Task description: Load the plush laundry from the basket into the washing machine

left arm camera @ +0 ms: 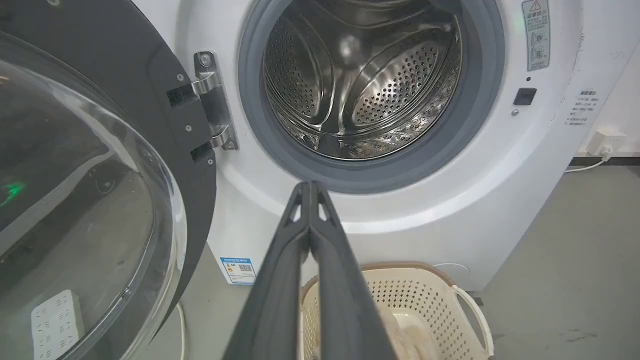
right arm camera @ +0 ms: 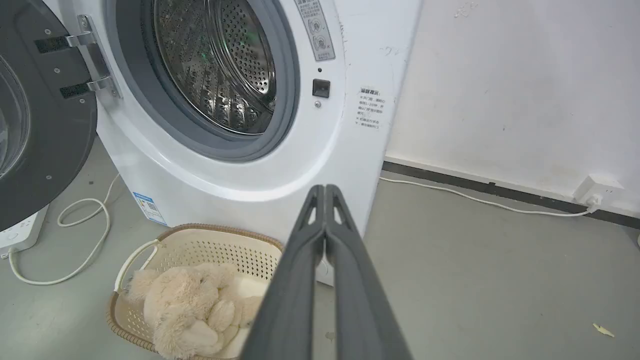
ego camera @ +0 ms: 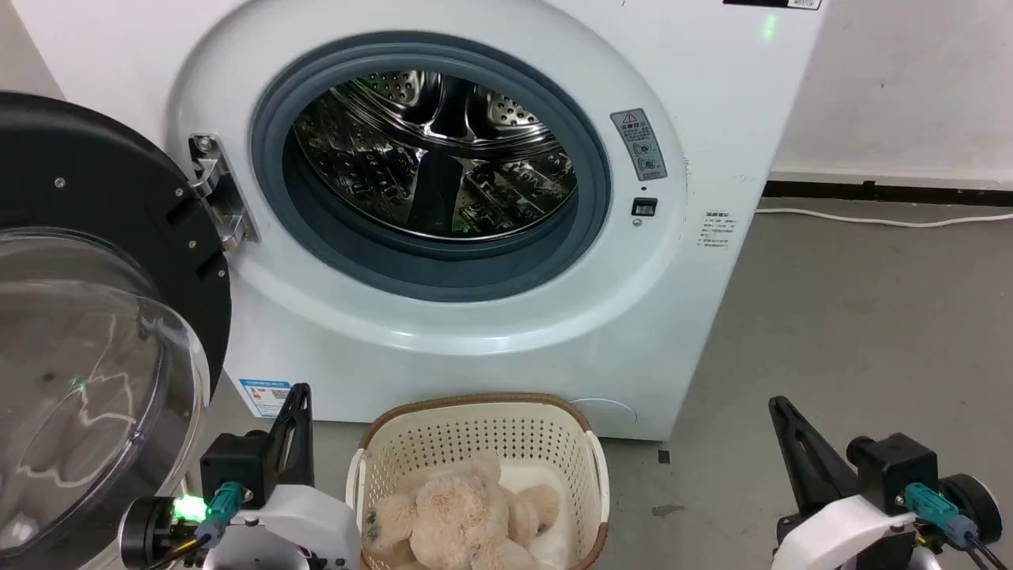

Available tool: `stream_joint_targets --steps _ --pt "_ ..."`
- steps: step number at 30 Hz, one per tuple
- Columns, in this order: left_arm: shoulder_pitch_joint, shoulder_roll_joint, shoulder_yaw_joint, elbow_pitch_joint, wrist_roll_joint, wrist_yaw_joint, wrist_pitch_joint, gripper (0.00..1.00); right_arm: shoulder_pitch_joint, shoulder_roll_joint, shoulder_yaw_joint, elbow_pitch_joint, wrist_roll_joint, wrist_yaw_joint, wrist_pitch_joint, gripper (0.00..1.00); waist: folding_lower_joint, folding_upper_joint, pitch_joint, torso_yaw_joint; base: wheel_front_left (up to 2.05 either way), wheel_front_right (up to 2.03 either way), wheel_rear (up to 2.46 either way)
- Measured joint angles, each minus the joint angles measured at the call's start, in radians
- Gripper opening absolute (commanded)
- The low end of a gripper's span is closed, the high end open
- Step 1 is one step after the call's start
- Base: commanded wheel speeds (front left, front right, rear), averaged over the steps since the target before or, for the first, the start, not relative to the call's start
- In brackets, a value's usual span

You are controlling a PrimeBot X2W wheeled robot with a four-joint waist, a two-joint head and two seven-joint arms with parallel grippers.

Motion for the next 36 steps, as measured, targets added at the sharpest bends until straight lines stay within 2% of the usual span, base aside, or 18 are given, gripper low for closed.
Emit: stream_joint_targets --steps 36 --pt "0.000 0.000 0.000 0.000 0.000 0.000 0.000 0.00 0.000 0.000 0.000 0.000 0.000 0.000 0.000 0.00 0.0000 0.0000 0.000 0.000 0.00 0.00 0.00"
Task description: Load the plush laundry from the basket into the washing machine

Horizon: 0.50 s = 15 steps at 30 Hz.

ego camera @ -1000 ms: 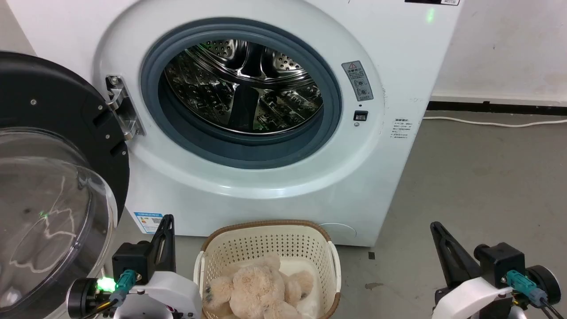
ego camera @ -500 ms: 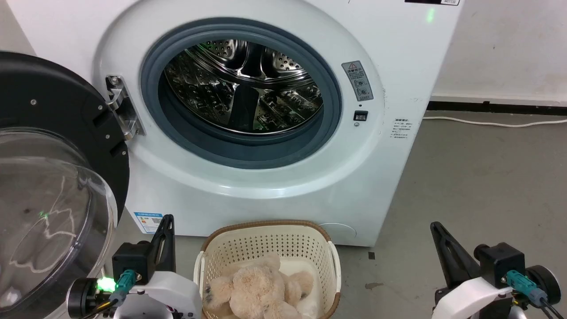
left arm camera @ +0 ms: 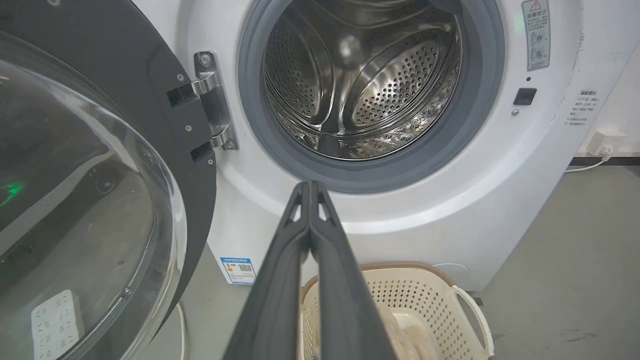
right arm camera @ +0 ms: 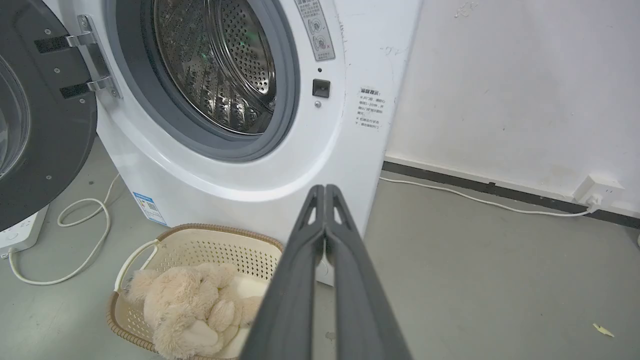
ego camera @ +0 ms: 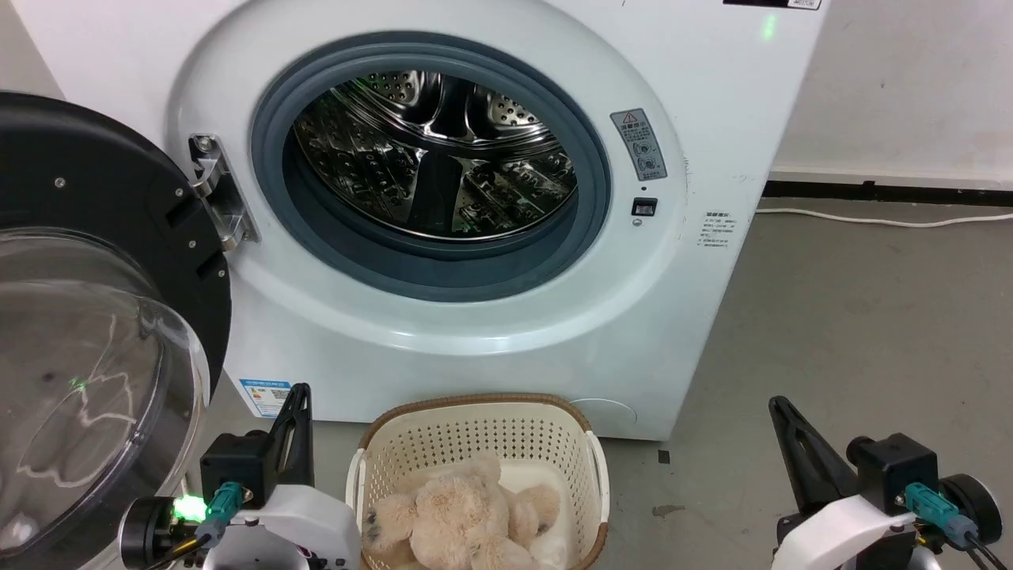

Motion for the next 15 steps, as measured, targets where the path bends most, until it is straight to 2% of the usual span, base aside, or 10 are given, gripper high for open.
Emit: stream_joint_targets --steps 15 --pt "0.000 0.000 0.000 0.000 0.000 0.000 0.000 0.00 0.000 0.000 0.000 0.000 0.000 0.000 0.000 0.00 0.0000 0.0000 0.000 0.000 0.00 0.00 0.00"
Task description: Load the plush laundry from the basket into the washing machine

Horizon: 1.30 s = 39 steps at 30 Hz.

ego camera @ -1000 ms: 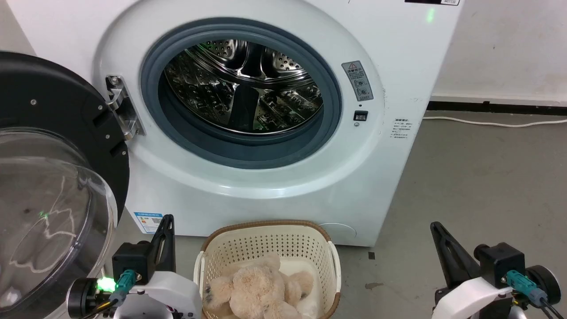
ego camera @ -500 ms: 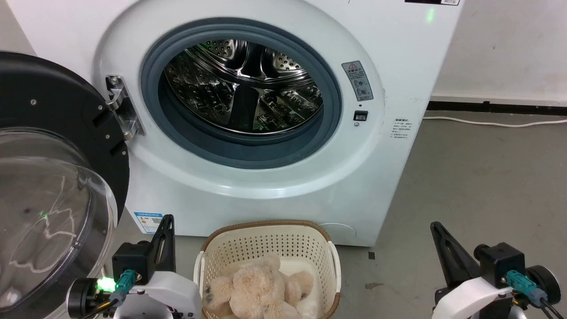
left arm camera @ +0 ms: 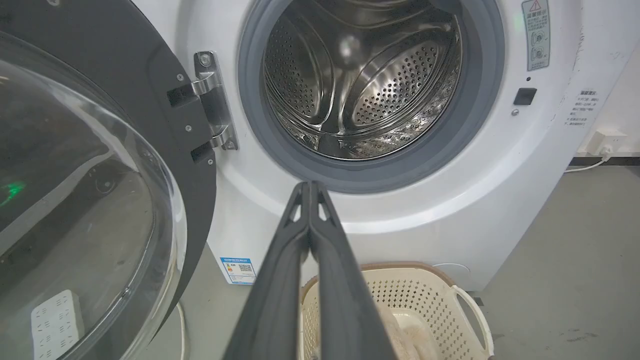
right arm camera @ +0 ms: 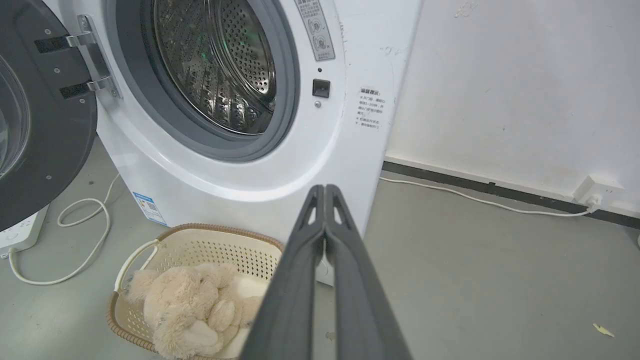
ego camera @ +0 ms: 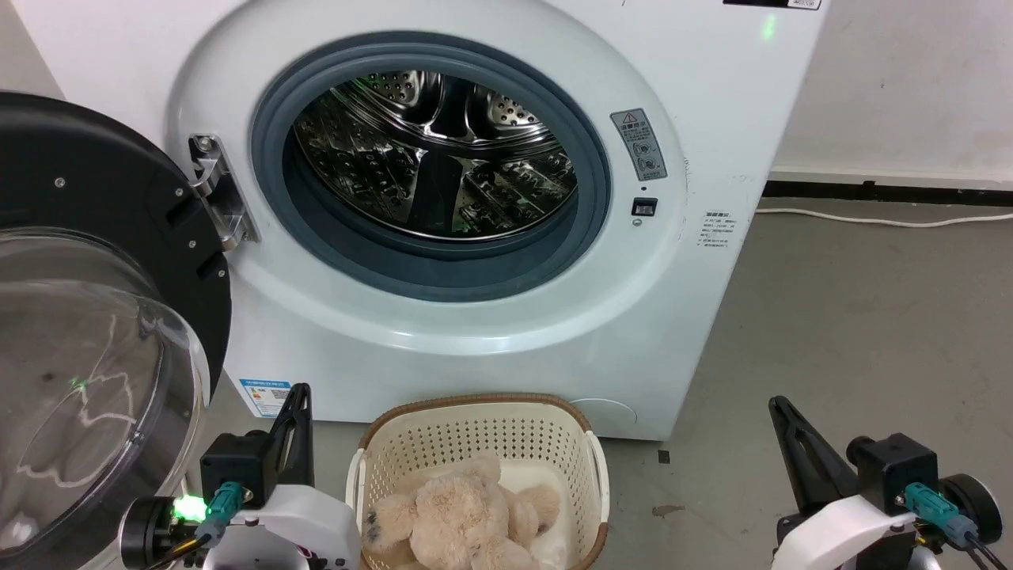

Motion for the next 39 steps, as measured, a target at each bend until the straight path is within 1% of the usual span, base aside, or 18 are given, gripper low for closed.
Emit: stream_joint_targets --steps 9,10,18,39 --pt "0.000 0.000 0.000 0.000 0.000 0.000 0.000 0.00 0.000 0.000 0.000 0.000 0.000 0.000 0.000 0.00 0.0000 0.0000 0.000 0.000 0.00 0.00 0.00" --pt "0.000 0.000 0.000 0.000 0.000 0.000 0.000 1.00 0.000 0.000 0.000 0.000 0.000 0.000 0.000 1.00 0.0000 0.0000 0.000 0.000 0.00 0.00 0.00" --pt "0.000 0.000 -0.008 0.001 -0.004 0.002 -0.001 1.00 0.000 0.000 0.001 0.002 0.003 0.000 -0.001 1.00 0.0000 0.0000 0.000 0.000 0.00 0.00 0.00" --pt "-0.009 0.000 -0.056 0.040 -0.094 0.006 -0.045 1.00 0.006 0.000 0.001 0.004 0.069 0.000 -0.043 1.00 0.0000 0.0000 0.029 -0.010 0.00 0.00 0.00"
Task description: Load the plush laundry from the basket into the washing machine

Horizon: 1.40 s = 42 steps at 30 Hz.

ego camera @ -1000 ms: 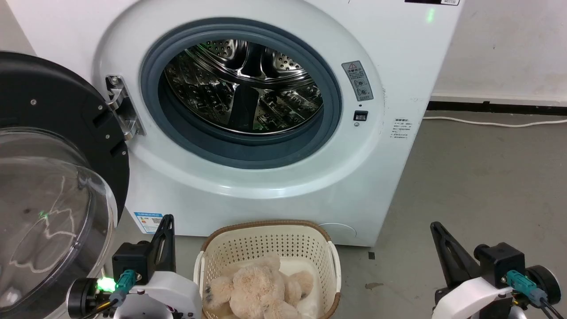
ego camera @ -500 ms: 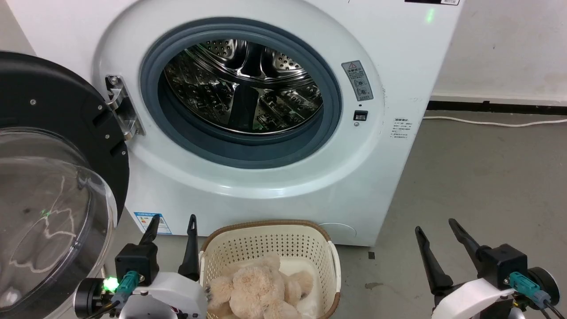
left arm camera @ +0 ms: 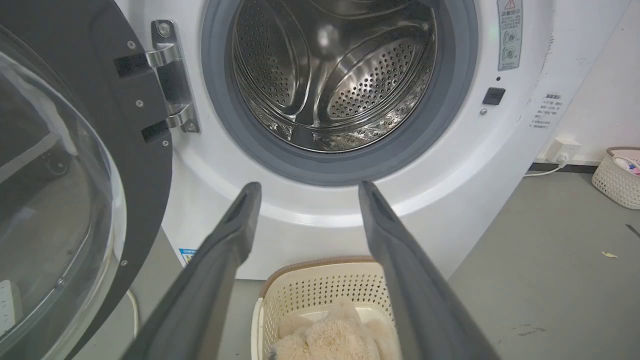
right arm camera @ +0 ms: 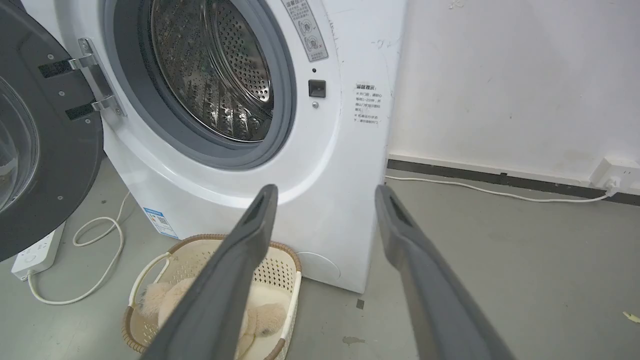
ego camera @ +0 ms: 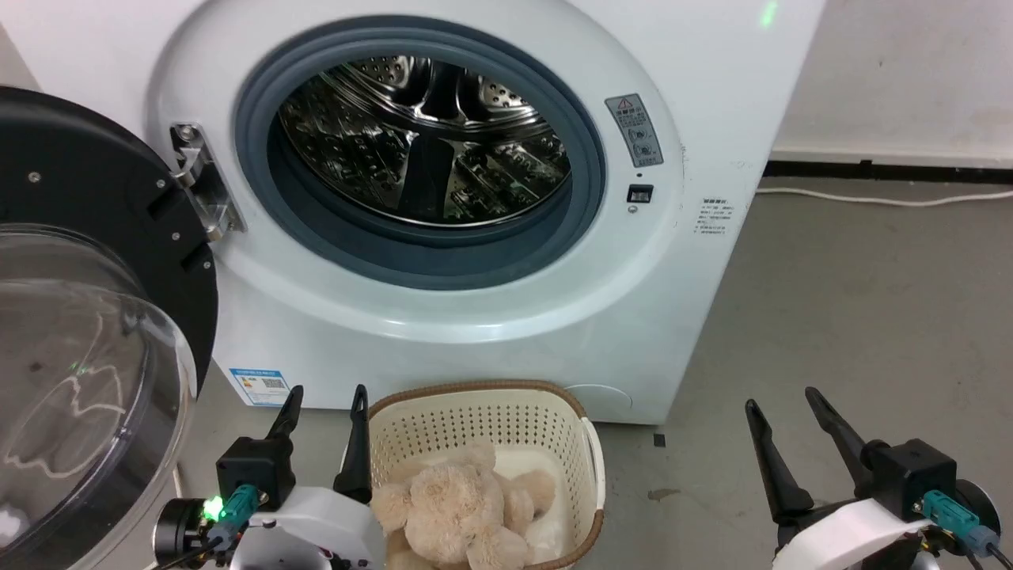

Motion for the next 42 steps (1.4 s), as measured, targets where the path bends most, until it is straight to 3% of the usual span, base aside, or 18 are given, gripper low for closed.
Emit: stream_joint_targets --steps 11,25,42 --pt "-0.068 0.000 -0.042 0.093 -0.062 0.001 -0.013 1.00 -0.002 0.000 -0.002 -0.012 0.041 0.000 -0.023 1.00 0.0000 0.0000 0.060 -0.021 0.00 0.00 0.00" --pt "-0.224 -0.001 -0.106 0.295 -0.126 0.015 0.097 1.00 -0.025 0.000 -0.014 -0.022 0.105 0.000 -0.053 1.00 0.0001 0.0000 0.178 -0.059 0.00 0.00 0.00" --pt "-0.433 0.024 -0.201 0.537 -0.165 0.099 0.310 1.00 -0.075 0.000 -0.022 -0.059 0.208 0.000 -0.088 1.00 0.0001 0.0000 0.379 -0.107 0.00 0.00 0.00"
